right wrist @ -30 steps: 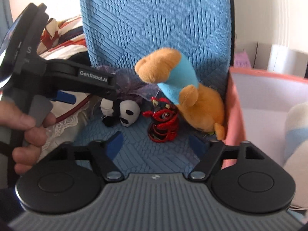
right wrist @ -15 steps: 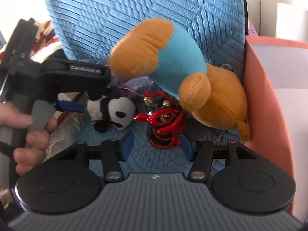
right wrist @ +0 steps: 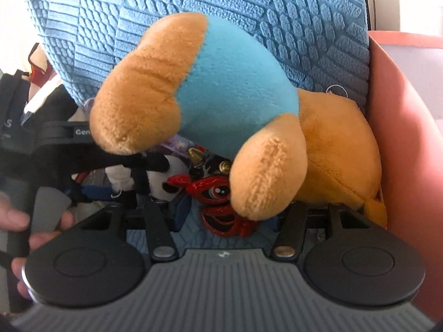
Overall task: Organize objects
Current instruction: 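Reach the left tool to the panda while the right tool reaches the red toy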
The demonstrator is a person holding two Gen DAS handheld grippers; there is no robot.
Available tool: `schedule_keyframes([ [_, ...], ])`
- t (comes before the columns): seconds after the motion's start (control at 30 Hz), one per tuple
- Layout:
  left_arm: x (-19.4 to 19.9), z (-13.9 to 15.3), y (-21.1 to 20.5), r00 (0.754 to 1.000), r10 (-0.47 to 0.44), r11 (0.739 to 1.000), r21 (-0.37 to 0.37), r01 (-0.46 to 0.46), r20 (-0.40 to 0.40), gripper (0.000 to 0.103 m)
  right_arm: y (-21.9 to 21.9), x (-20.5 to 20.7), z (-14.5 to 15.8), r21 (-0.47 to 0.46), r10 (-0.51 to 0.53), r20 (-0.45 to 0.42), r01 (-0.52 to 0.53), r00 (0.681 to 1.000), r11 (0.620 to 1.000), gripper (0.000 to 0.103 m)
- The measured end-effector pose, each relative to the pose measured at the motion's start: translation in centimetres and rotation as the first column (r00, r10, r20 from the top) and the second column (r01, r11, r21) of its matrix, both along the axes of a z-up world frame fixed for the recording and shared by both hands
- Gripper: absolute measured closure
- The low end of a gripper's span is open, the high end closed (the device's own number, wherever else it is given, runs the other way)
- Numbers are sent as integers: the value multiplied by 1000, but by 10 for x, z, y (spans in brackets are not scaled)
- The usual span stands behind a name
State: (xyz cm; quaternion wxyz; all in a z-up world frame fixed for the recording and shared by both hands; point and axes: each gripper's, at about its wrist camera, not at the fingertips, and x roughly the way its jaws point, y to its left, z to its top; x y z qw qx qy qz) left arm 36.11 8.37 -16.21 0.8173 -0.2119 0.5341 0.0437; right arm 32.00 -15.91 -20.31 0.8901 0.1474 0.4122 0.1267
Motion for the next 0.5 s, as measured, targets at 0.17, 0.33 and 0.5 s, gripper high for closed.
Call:
schedule_keyframes([
  [0.17,4,-8,-5,1000,-18,999,-45,17,-5,10,4,3,0,18,20,36,-21,999,1000,44],
  [0.33,2,-9,-12,999,-24,999,-24,25,21,10,8,3,-1,16,26,39,-27,999,1000,43],
  [0.5,0,-9,-18,999,-10,1000,-10,11,37,11,9,7,-2,8,32,44,-33,998,999,46],
])
